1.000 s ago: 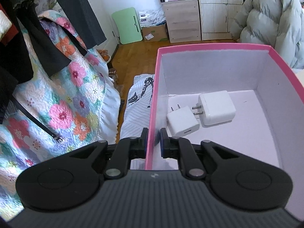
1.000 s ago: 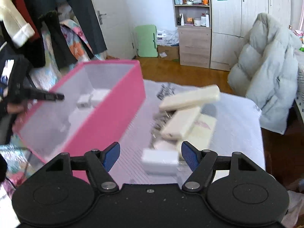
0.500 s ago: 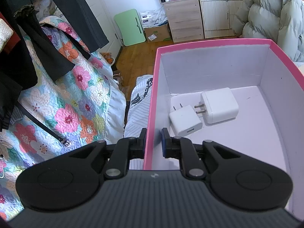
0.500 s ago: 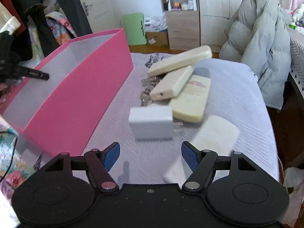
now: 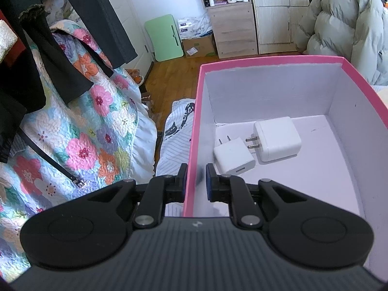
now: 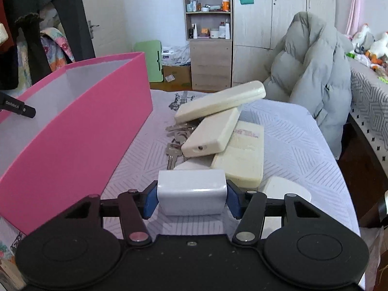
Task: Organize rigid objects
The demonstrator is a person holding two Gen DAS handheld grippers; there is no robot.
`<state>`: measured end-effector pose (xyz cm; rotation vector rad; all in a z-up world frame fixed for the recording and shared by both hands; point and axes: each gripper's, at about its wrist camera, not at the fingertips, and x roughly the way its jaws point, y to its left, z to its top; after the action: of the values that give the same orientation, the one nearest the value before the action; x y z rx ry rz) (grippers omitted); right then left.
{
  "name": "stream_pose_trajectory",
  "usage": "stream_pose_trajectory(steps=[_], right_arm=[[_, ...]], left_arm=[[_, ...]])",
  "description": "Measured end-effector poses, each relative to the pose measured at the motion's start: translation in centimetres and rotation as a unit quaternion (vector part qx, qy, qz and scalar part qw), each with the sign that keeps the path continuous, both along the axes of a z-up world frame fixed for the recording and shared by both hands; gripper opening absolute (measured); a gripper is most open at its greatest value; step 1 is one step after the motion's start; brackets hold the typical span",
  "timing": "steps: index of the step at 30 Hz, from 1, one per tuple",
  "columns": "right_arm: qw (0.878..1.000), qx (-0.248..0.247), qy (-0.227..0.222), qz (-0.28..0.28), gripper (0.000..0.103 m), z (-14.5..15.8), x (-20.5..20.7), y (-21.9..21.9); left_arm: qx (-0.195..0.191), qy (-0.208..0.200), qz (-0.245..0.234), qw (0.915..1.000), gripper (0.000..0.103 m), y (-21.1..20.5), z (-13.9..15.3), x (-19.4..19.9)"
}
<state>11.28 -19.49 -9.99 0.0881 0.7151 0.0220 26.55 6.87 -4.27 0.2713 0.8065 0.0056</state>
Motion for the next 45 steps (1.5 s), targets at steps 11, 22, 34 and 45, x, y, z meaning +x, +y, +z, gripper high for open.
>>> stream_pose_trajectory(steps=[11,22,34,45], right_arm=[[0.994,0.073,-0.066,0.053,0.061,6.4,-1.6,1.3],[0.965,0.157,0.016,0.21,0.061,13.1,5.3,8.9],[0.942,0.205,0.209,0.162,0.061,7.6,15.4,11.3],[0.914,0.235,0.299,0.14,0.061,3.1,19.3,14.9]], left_arm=[[-0.007,-0.004,0.0,1.0,0.012,0.2,0.1,-0.1],[-0.014,-0.005,0.009,0.9999,0.012,0.6,0.2,0.1],[-0.02,-0.008,0.006,0.9997,0.011,0.7,0.2,-0.2],[-0.036,-0.006,0.013,0.9993,0.01,1.2,0.3,0.1]])
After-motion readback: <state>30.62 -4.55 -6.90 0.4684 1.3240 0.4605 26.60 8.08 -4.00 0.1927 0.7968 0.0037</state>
